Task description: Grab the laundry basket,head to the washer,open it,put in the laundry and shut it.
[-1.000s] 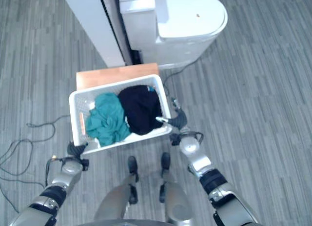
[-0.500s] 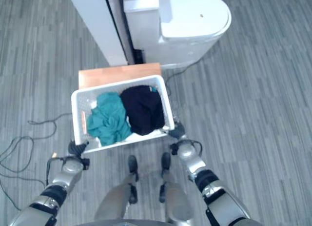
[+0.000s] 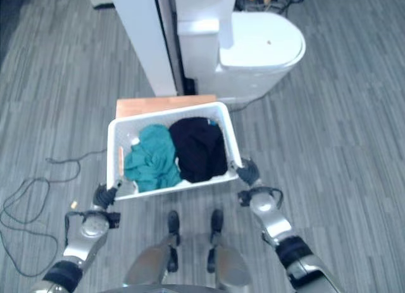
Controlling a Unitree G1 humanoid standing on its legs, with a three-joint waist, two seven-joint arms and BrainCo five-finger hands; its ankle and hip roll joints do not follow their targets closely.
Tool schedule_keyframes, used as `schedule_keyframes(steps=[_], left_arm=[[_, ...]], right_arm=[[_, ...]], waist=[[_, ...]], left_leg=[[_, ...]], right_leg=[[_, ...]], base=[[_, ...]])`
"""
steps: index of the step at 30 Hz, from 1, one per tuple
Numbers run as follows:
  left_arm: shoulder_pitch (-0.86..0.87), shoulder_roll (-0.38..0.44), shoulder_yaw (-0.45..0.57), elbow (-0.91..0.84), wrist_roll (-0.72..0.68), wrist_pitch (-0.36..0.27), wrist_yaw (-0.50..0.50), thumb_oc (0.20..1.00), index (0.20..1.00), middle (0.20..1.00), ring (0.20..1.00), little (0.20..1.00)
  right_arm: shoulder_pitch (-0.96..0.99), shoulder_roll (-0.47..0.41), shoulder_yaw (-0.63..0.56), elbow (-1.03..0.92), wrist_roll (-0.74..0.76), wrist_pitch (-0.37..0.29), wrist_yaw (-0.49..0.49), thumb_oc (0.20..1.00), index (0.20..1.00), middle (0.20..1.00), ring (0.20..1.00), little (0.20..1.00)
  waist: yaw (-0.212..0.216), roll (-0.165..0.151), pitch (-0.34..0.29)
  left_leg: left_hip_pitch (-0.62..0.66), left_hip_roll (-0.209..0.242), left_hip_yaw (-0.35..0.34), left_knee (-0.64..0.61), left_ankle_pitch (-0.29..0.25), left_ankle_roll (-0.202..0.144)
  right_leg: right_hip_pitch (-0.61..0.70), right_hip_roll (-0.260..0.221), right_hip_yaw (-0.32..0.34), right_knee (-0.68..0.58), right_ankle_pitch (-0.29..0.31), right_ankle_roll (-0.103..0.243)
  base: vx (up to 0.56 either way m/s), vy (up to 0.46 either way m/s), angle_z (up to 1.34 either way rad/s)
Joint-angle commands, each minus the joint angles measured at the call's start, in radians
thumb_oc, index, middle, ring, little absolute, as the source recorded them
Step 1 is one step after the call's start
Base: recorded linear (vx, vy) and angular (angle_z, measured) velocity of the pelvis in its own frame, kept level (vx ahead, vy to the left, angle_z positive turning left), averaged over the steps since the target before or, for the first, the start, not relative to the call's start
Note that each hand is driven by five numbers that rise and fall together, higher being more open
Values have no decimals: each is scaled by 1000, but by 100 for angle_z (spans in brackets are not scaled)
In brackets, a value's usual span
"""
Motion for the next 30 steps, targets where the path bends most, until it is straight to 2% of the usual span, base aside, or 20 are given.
schedule_keyframes(steps=[1,3,9,11,14,15,19,22,23,24,26,27,28,29,30], left_arm=[[-4,41,77,-20,-21,-76,-46,200,200,200,200,200],[43,38,82,-103,-36,-74,-75,200,200,200,200,200],[70,26,52,-188,-48,-77,-109,200,200,200,200,200],[64,27,31,-221,-50,-81,-112,200,200,200,200,200],[55,37,7,-272,-29,-86,-118,200,200,200,200,200],[56,43,1,-285,-19,-88,-124,200,200,200,200,200],[63,86,-21,-329,21,-94,-159,200,200,200,200,200],[75,106,-14,-362,27,-103,-160,200,200,200,200,200],[72,109,-4,-381,19,-111,-145,200,200,200,200,200],[68,110,1,-386,14,-116,-134,200,200,200,200,200],[57,106,7,-399,5,-120,-118,200,200,200,200,200],[54,105,11,-401,3,-121,-116,200,200,200,200,200],[54,102,10,-396,4,-121,-118,200,200,200,200,200],[56,95,13,-397,0,-119,-119,200,200,200,200,200],[58,87,12,-390,-2,-119,-119,200,200,200,200,200]], right_arm=[[39,24,-90,-119,33,-120,59,200,200,200,200,200],[118,18,-150,-220,42,-136,76,200,200,200,200,200],[210,8,-211,-302,49,-154,88,200,200,200,200,200],[222,5,-216,-320,46,-154,90,200,200,200,200,200],[242,-1,-237,-344,46,-162,91,200,200,200,200,200],[248,-4,-241,-346,50,-166,99,200,200,200,200,200],[269,-9,-263,-357,55,-165,117,200,200,200,200,200],[271,5,-267,-380,66,-168,132,200,200,200,200,200],[257,7,-256,-381,68,-171,132,200,200,200,200,200],[242,14,-246,-380,71,-173,130,200,200,200,200,200],[222,20,-230,-385,68,-176,129,200,200,200,200,200],[217,23,-219,-387,63,-178,130,200,200,200,200,200],[221,26,-216,-390,61,-177,131,200,200,200,200,200],[223,26,-212,-391,56,-177,136,200,200,200,200,200],[226,28,-209,-388,50,-176,138,200,200,200,200,200]], waist=[[-25,-52,-119],[-44,-57,-126],[-81,-66,-124],[-92,-66,-124],[-115,-60,-128],[-128,-56,-135],[-190,-47,-168],[-220,-55,-165],[-220,-57,-160],[-208,-62,-156],[-178,-61,-151],[-163,-59,-153],[-156,-49,-161],[-152,-49,-168],[-154,-50,-177]], left_leg=[[9,-10,16,20,-80,-23],[11,9,16,79,-97,-34],[5,23,-2,192,-140,-44],[-1,4,-57,188,-143,-39],[-33,-50,-163,187,-155,-31],[-27,-60,-175,172,-159,-24],[26,-53,-89,101,-153,1],[43,-48,15,91,-163,18],[46,-40,67,92,-170,24],[50,-30,117,90,-171,24],[72,-3,199,84,-177,17],[86,13,244,84,-177,8],[109,27,264,79,-194,-3],[119,37,306,79,-191,-7],[133,43,344,79,-193,-10]], right_leg=[[-4,-35,33,69,-177,67],[22,-23,39,65,-192,53],[63,-12,63,64,-207,36],[50,-8,90,72,-202,36],[19,1,152,95,-188,41],[10,10,179,99,-183,46],[-34,25,277,112,-149,72],[-82,44,346,131,-121,105],[-105,46,343,137,-112,114],[-127,39,314,144,-101,118],[-148,-16,112,165,-118,115],[-144,-61,-37,172,-138,102],[-124,-82,-125,176,-169,100],[-114,-106,-203,177,-171,95],[-105,-120,-251,174,-172,90]], base=[[-9,-152,-6],[-39,-183,0],[-37,-71,-2],[-92,45,-32],[-58,98,-41],[1,159,-70],[3,189,-136],[-61,129,-85],[-83,49,-239],[-89,-13,-256],[-43,-86,-194],[88,-92,-197],[93,-117,-223],[121,-124,-194],[85,-153,-170]])
